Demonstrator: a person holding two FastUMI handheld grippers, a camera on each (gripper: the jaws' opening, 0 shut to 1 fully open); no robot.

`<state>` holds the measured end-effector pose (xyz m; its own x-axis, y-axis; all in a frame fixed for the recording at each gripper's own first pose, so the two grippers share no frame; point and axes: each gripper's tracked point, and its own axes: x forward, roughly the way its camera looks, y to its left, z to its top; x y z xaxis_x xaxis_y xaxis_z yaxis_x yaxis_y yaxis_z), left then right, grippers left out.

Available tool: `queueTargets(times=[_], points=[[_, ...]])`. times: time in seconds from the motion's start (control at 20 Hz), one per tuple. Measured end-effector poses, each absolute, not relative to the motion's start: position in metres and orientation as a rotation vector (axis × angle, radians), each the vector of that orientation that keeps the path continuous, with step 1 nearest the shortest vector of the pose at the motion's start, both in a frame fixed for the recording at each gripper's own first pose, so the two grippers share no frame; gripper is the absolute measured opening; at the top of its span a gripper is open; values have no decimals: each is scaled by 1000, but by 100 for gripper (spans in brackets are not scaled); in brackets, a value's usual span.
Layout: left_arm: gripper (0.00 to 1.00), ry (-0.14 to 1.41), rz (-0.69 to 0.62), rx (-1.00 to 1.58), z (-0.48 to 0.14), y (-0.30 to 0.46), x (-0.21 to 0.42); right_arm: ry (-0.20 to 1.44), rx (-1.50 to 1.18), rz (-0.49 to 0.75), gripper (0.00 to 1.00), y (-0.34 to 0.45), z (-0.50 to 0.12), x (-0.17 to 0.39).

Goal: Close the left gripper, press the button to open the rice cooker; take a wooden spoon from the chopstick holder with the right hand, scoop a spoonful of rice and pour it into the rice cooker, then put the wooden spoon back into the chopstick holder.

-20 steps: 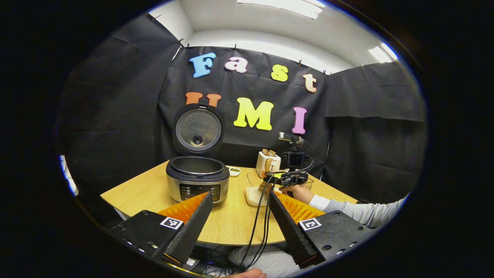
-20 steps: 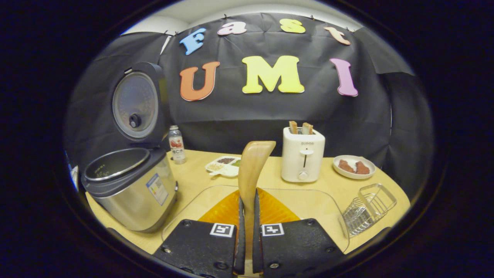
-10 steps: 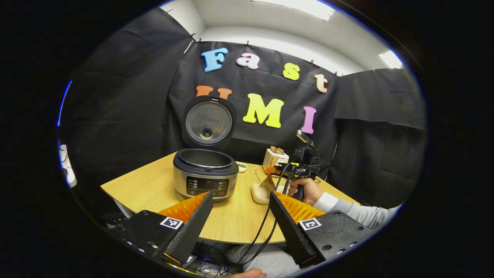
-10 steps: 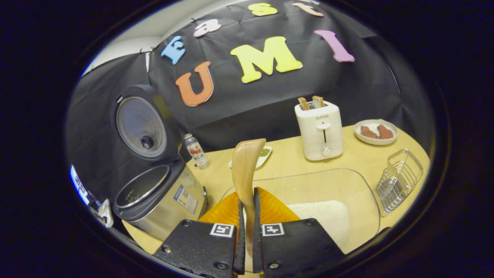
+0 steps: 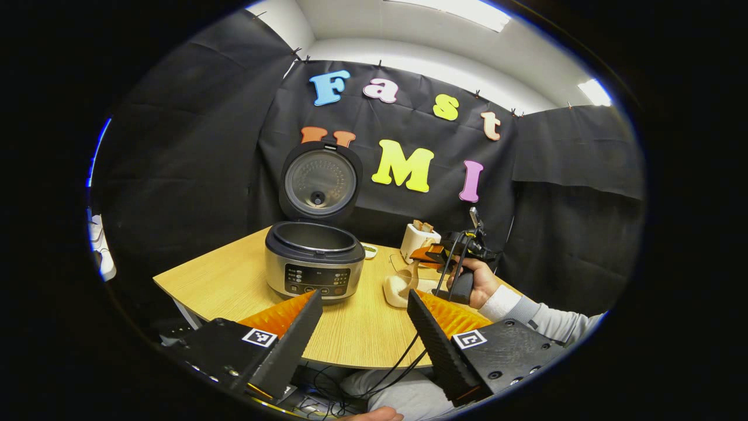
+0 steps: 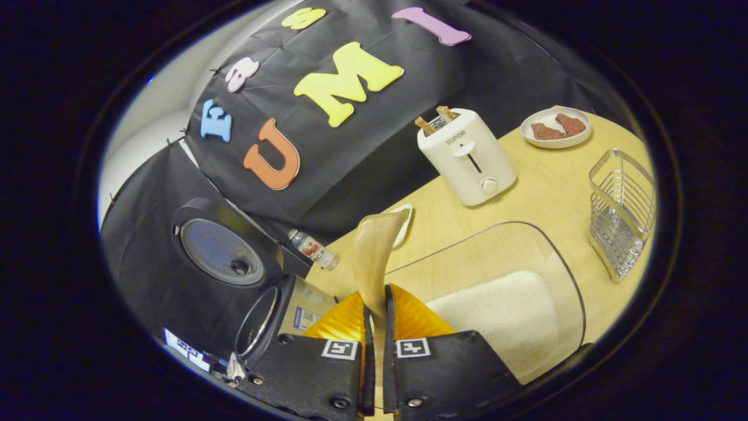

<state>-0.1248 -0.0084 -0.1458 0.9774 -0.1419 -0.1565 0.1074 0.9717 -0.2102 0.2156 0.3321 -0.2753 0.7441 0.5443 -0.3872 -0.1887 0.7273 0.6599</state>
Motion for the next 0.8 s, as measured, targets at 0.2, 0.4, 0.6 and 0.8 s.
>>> queueTargets(times=[0.2,0.4,0.6,0.8], points=[[94,170,-117,-204,-144,-4,-125,643,818,420,10,311,-267,219],[94,166,-119,-201,-142,-5,-126,601,956,398,10,279,-251,227],[94,162,-127,-191,-141,-9,-127,516,1103,402,10,252,-225,230],[94,164,-127,-187,-140,-12,-127,459,1385,473,10,241,-205,225]])
